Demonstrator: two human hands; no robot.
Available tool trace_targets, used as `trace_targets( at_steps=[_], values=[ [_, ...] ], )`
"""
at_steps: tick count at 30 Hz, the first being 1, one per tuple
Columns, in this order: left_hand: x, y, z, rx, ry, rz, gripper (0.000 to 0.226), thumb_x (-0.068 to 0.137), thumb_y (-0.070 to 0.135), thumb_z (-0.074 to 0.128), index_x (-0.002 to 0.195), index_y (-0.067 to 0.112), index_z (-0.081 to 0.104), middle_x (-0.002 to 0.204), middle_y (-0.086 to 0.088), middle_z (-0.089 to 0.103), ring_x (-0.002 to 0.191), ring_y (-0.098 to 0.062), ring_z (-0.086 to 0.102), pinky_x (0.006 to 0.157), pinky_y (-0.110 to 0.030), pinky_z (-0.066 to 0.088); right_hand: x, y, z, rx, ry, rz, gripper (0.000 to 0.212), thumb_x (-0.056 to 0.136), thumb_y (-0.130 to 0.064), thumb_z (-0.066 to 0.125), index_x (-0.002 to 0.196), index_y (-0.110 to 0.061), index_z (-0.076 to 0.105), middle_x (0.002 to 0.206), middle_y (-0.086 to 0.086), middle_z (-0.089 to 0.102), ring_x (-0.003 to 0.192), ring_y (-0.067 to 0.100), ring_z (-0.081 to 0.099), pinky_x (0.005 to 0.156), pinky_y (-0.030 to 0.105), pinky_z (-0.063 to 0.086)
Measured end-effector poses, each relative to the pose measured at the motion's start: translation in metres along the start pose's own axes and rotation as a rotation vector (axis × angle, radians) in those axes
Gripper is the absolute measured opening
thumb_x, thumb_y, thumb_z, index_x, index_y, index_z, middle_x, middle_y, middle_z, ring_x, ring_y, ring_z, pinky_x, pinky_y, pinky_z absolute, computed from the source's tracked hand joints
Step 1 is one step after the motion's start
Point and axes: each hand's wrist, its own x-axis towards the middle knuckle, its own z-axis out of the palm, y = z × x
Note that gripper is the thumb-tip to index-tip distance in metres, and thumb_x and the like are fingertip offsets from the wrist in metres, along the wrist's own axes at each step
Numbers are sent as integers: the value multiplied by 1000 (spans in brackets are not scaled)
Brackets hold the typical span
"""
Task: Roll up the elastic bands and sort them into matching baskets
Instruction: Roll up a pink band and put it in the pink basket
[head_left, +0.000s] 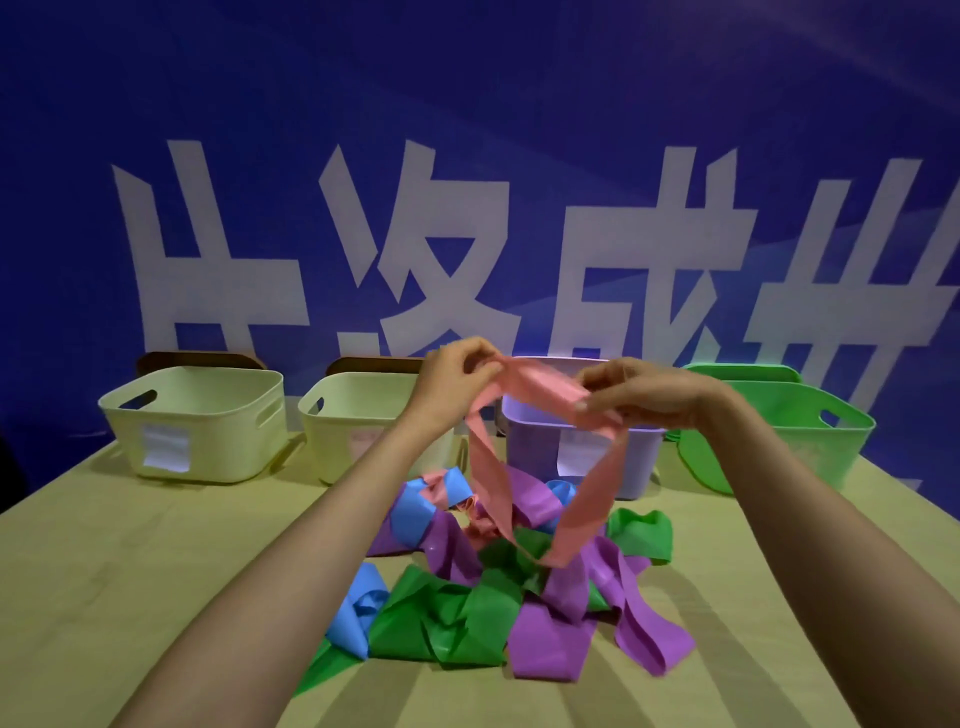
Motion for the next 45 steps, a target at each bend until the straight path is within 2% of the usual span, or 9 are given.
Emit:
trace_targets(
  at_steps=[4, 8, 15, 22, 26, 30, 34, 40, 45],
  values=[
    [-4, 9, -9, 463, 269, 141, 15, 91, 25, 58, 95, 17, 69, 96, -4, 69, 88, -27, 63, 69, -34, 48, 9, 4, 19, -767, 626, -9, 16, 88, -22, 62, 84, -6, 60, 79, 11, 60, 76, 28, 56, 58, 31, 34],
    [-5, 17, -3, 495, 270, 33, 21, 94, 31, 52, 100, 15, 64, 90, -11, 70, 89, -37, 62, 69, -37, 47, 14, 3, 41, -855, 943, -49, 15, 96, -20, 43, 91, -6, 47, 92, 25, 63, 84, 45, 56, 62, 37, 28],
    [-3, 10, 4, 293, -76, -108, 14, 90, 23, 50, 78, 17, 48, 66, -1, 58, 73, -28, 57, 68, -36, 46, 20, 2, 42, -291, 741, -190, 14, 99, -11, 30, 109, -15, 38, 81, 18, 60, 52, 29, 62, 44, 40, 54],
    [-10, 15, 7, -178, -232, -242, 20, 85, 19, 49, 69, 21, 37, 65, 4, 38, 61, -12, 34, 60, -30, 28, 17, -7, 38, -108, 643, -255, 26, 99, -9, 30, 120, -10, 46, 83, 2, 61, 65, 14, 60, 41, 24, 48],
    [-13, 19, 16, -465, -241, -394, 29, 90, -1, 39, 70, 19, 36, 65, 0, 34, 58, -10, 34, 54, -25, 28, 13, -15, 38, -50, 581, -259, 28, 101, -14, 27, 120, -11, 48, 81, 8, 60, 64, 16, 60, 48, 23, 50],
    [-11, 18, 19, -407, -180, -379, 25, 91, 1, 34, 72, 17, 32, 69, -1, 34, 58, -10, 35, 52, -25, 30, 18, -16, 39, -110, 601, -279, 24, 101, -15, 30, 103, -14, 54, 85, 12, 63, 58, 6, 57, 46, 16, 40],
    [-16, 19, 15, -627, -239, -402, 22, 90, 1, 31, 72, 10, 40, 69, -11, 60, 66, -25, 59, 74, -41, 50, 21, -15, 37, -158, 620, -270, 26, 100, -13, 30, 90, -22, 53, 86, 6, 61, 64, 8, 51, 55, 19, 38],
    [-17, 11, -16, -817, -304, -391, 14, 88, 13, 60, 98, 13, 50, 75, 1, 61, 64, -8, 55, 61, -21, 44, 23, -13, 35, -108, 628, -267, 25, 100, -10, 28, 93, -8, 52, 89, 13, 61, 64, 15, 51, 47, 16, 42],
    [-17, 9, -28, -992, -204, -374, 19, 94, 2, 50, 110, 11, 56, 88, -3, 66, 68, -7, 65, 60, -16, 52, 26, -5, 36, -113, 530, -133, 20, 96, -5, 39, 100, -5, 58, 88, 13, 61, 64, 17, 53, 56, 22, 48]
  ],
)
